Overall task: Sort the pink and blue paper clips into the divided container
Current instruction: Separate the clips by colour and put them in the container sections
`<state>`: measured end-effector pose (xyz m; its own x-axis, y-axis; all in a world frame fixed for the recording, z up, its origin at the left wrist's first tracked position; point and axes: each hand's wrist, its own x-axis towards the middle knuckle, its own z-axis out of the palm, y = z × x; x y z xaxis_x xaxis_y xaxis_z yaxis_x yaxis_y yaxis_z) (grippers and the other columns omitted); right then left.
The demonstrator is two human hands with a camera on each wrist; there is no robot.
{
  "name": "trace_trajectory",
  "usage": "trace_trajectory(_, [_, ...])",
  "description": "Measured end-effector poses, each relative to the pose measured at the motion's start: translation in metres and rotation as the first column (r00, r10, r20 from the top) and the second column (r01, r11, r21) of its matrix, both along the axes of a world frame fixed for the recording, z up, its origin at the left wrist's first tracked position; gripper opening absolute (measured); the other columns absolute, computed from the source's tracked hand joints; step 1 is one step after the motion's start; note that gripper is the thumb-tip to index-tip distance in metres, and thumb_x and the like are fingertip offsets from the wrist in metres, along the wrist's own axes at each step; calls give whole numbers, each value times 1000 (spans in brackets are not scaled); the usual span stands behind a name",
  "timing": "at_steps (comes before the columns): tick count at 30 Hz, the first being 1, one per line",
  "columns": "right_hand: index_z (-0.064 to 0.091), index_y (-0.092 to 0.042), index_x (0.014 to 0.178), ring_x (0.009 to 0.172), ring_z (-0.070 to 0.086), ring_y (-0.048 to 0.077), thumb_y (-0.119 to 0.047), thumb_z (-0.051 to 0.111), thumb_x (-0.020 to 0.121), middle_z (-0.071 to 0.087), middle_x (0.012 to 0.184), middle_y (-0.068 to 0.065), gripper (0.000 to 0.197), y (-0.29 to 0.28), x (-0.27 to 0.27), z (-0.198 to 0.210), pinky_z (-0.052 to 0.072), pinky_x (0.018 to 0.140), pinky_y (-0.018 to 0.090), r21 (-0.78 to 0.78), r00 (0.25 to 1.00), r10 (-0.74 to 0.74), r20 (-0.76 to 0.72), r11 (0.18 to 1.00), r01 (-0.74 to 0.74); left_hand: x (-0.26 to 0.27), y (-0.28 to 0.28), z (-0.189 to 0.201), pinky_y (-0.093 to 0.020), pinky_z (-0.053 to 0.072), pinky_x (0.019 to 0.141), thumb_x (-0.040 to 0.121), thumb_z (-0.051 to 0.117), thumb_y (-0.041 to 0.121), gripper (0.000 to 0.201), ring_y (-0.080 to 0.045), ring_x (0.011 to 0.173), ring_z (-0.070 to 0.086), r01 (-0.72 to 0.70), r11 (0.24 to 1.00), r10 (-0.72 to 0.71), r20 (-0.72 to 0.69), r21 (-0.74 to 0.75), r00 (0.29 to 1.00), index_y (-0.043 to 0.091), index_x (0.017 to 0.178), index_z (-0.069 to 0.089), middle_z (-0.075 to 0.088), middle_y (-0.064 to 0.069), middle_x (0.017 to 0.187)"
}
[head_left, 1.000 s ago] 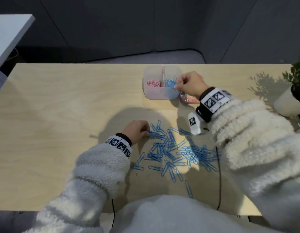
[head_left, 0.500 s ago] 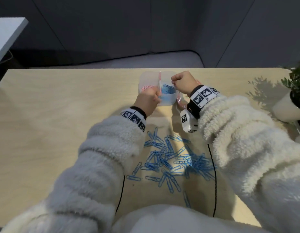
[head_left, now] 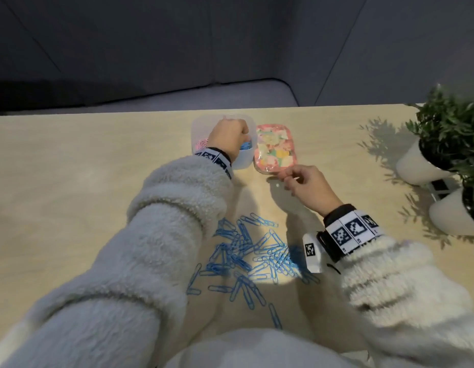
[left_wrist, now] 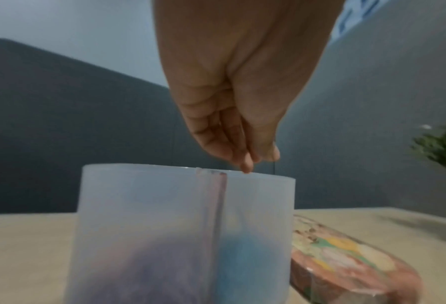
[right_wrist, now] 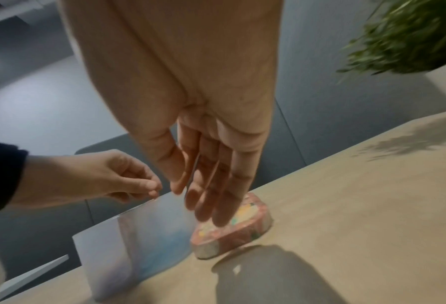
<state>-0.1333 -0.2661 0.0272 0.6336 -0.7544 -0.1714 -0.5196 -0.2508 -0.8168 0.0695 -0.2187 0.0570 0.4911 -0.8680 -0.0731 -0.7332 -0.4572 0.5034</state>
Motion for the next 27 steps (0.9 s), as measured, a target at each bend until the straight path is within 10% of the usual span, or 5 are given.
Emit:
trace_trajectory(4, [60, -18, 76, 67, 56, 0, -23, 71, 77, 63, 79, -1, 12, 12, -52, -9, 47, 70, 17, 60, 933, 120, -339, 993, -106, -15, 49, -13, -38, 42, 82, 86, 49, 6, 16, -30, 90, 57, 54, 992, -61, -56, -118, 997, 2, 89, 64, 64, -18, 97])
trace_trajectory(7, [50, -14, 114, 101, 54, 25, -40, 83, 59, 46, 112, 10, 69, 23, -83, -10, 45, 92, 35, 126, 705, 234, -670, 971, -203, -30, 97, -47, -39, 43, 91, 87, 58, 24, 25, -31, 102, 55, 103, 990, -98, -49, 92, 994, 7, 105, 62, 61, -16, 109])
trace_trajectory(10, [27, -12, 135, 113, 51, 32, -27, 90, 49, 31, 123, 12, 107, 42, -99, -15, 43, 97, 34, 139, 711, 210, -671, 978, -158, -41, 132, -74, -41, 35, 102, 87, 56, 40, 46, -33, 116, 43, 89, 962, -91, -5, 260, 996, 10, 122, 52, 49, -14, 126])
trace_trajectory(20, [49, -10, 117, 106, 54, 31, -15, 76, 70, 47, 116, 12, 54, 86, -74, -41, 44, 95, 35, -6, 901, 212, -379, 973, -231, -97, 162, -75, -44, 41, 99, 59, 32, 80, 96, -30, 115, 44, 269, 908, -290, 19, 320, 957, 18, 131, 43, 46, -8, 130])
trace_trajectory(27, [38, -22, 126, 92, 58, 27, -45, 76, 67, 58, 105, 3, 75, 115, -101, -25, 45, 77, 35, -11, 782, 413, -467, 881, -473, -59, 246, -62, -39, 48, 92, 71, 77, 29, 50, -25, 95, 57, -51, 976, 93, -193, 213, 977, 11, 113, 56, 50, -11, 110])
